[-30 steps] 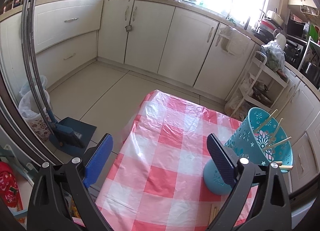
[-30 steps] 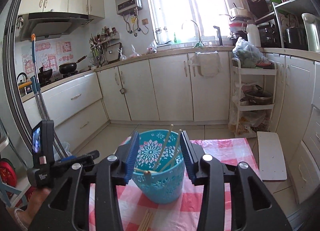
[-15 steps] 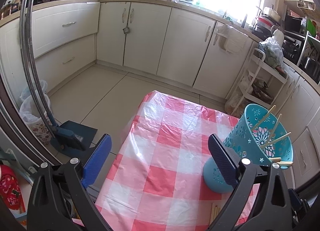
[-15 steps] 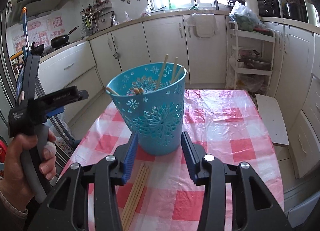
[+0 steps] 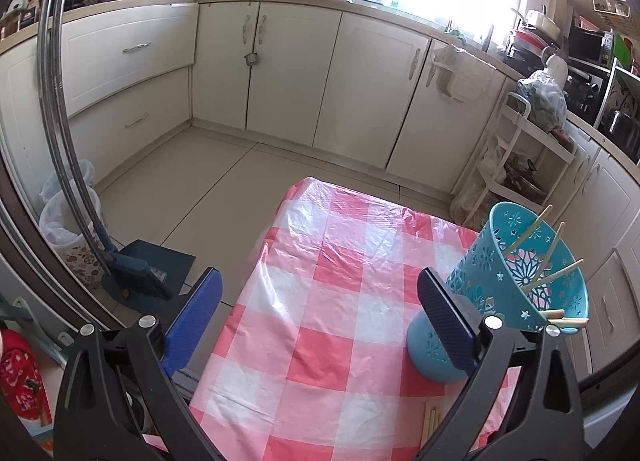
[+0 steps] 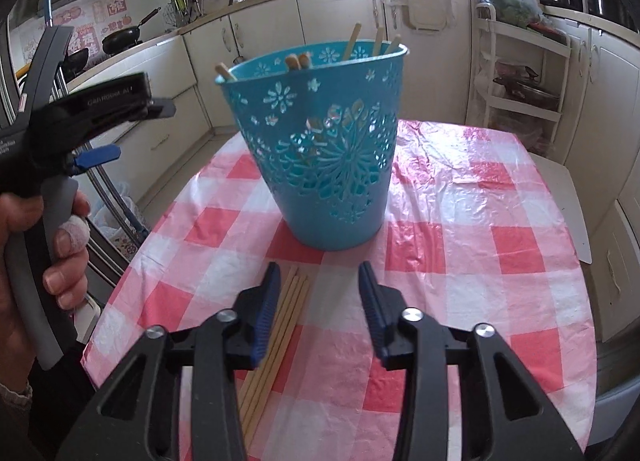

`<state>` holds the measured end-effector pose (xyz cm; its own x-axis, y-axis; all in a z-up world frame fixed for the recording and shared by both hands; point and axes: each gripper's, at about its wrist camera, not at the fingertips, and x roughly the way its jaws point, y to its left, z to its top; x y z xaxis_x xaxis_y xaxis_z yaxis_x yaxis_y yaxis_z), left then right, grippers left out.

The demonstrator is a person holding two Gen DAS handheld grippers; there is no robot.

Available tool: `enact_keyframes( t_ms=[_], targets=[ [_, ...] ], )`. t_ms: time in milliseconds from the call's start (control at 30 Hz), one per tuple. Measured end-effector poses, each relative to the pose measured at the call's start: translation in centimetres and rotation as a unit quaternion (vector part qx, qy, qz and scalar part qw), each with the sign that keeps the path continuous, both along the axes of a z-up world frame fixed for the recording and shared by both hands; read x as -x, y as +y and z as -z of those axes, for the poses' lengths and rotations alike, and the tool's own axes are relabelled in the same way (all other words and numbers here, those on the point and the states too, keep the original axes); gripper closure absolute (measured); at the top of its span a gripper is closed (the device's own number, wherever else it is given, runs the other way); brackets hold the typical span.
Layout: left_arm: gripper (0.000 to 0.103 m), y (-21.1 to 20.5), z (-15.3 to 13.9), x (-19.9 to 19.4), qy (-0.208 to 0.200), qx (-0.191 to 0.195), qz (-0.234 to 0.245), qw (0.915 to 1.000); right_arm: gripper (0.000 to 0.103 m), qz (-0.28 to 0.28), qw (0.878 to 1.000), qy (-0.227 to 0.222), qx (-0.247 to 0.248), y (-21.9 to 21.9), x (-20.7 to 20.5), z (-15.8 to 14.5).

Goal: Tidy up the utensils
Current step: 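Move the right gripper back down to the chopsticks on the cloth, then lower the left gripper onto a wooden chopstick and close it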

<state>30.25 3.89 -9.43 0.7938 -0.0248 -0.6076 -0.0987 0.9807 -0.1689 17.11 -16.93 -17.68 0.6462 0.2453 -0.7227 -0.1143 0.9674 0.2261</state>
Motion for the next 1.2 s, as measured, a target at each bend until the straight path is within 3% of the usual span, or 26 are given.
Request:
enact_keyframes(
  t_ms=[133,800,1000,1200],
  targets=[
    [0.009,0.1,0.0,0.0,0.001,0.000,0.000,1.0000,0.085,-0.008,1.000,0.025,-0.003,0.5,-0.2,1.5],
    [0.009,-1.2,1.1,-0.4,0.019,-0.020,0.011,0.9996,0.086,-0.022,0.997,0.070,-0.009,1.7,-1.1,4.5],
    [0.009,-1.0,1.1,-0.4,0.018,-0.021,0.010,0.9996,0.086,-0.035,0.997,0.067,0.023,2.5,-0.7,4.5],
    [0.009,-0.5,1.4,-0.3,0.020,-0.029,0.001,0.9994,0.094,-0.036,0.995,0.067,0.059,2.2,-1.4,4.5]
  ],
)
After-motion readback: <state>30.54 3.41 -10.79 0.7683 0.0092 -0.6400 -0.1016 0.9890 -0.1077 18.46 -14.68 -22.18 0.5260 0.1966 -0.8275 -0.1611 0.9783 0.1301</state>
